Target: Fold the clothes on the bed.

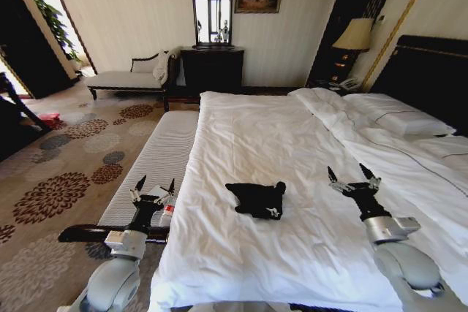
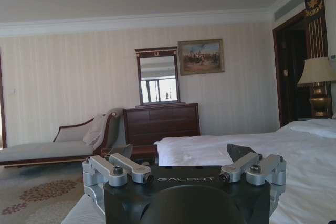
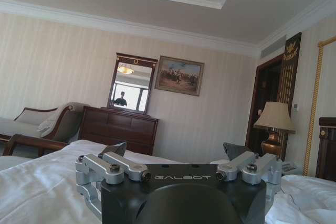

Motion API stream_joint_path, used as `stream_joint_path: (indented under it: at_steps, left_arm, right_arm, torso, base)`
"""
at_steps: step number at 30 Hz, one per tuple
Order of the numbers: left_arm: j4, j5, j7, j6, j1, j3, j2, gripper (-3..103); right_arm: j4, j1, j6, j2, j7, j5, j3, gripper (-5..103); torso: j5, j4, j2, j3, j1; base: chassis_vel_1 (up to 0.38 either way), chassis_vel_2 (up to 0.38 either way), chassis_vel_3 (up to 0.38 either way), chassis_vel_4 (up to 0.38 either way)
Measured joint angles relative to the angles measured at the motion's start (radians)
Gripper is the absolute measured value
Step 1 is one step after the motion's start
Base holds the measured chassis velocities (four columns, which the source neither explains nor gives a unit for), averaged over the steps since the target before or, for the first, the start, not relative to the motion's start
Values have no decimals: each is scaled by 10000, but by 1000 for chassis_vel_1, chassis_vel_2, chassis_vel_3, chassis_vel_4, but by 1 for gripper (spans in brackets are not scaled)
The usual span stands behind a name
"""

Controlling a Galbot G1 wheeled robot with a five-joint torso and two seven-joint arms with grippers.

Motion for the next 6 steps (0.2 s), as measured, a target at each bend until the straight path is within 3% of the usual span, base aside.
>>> stream_joint_path:
  at_steps: [6]
  left_arm:
    - [0, 0, 0, 0, 0, 0, 0, 100]
  right_arm:
    - [0, 0, 0, 0, 0, 0, 0, 100]
  torso:
    - [0, 0, 0, 0, 0]
  base:
    - [0, 0, 0, 0]
